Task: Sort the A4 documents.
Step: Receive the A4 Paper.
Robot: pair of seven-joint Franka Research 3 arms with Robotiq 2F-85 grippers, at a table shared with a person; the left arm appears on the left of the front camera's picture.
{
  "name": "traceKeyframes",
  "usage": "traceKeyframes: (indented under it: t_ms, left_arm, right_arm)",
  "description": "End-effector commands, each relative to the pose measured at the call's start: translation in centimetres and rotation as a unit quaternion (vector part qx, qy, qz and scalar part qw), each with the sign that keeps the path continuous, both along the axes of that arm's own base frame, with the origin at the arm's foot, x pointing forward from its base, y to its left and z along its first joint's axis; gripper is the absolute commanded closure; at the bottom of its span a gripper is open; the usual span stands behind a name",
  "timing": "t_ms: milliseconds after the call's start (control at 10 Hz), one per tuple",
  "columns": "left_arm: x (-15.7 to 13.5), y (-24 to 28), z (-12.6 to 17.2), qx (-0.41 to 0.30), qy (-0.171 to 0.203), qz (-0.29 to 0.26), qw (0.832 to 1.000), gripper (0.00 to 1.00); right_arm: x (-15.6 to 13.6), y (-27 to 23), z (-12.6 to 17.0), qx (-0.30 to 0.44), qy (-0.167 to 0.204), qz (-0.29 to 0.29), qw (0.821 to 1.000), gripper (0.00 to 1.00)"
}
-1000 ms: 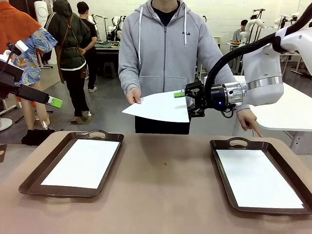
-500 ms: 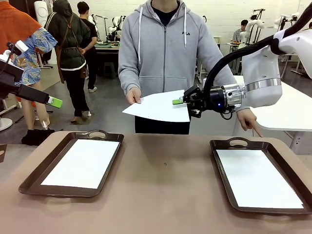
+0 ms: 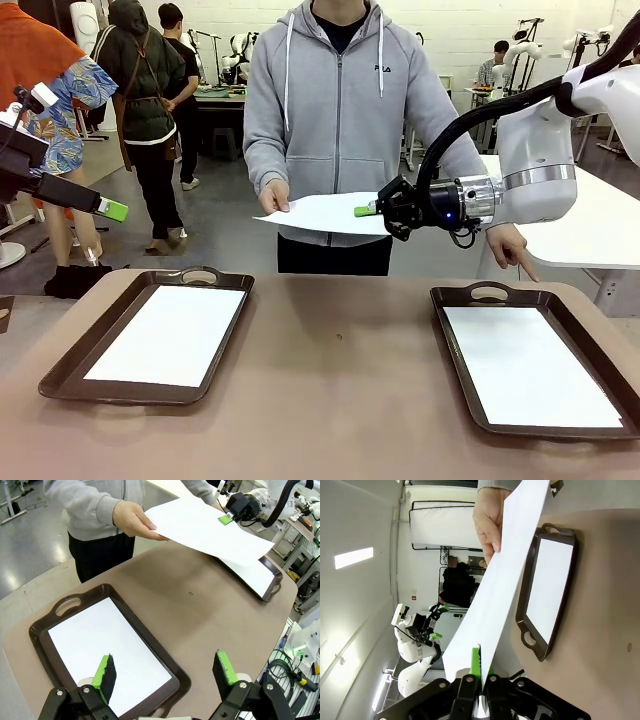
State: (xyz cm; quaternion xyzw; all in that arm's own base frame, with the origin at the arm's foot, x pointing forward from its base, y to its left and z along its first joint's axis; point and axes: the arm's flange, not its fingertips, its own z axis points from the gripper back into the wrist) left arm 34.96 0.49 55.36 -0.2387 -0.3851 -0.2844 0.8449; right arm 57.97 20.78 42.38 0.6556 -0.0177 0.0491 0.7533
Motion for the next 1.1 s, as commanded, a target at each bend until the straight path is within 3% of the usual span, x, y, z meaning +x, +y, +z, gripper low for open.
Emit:
traceKeyframes:
  t_ms: [0,300,400,1000]
  left_arm:
    - [0.01,-0.04,-0.06,0.0,-0.001,0.0,1.0,0.0]
    - [0.01,-0.04,-0.06,0.0,-0.001,0.0,1.0,0.0]
    - [0.01,-0.04,-0.06,0.0,-0.001,0.0,1.0,0.0]
    - [0.01,-0.04,-0.06,0.0,-0.001,0.0,1.0,0.0]
  right_arm:
    - [0.68,0.3,0.14,0.02,0.019,-0.005,1.0,1.0]
    - [0.44,0.84,0.21,0.01,0.032,0.033,0.999,1.0]
    - [-0.03,0.15,-0.12,0.007,0.009,0.001,1.0,1.0]
    - [-0.03,0.15,-0.12,0.007,0.009,0.001,1.0,1.0]
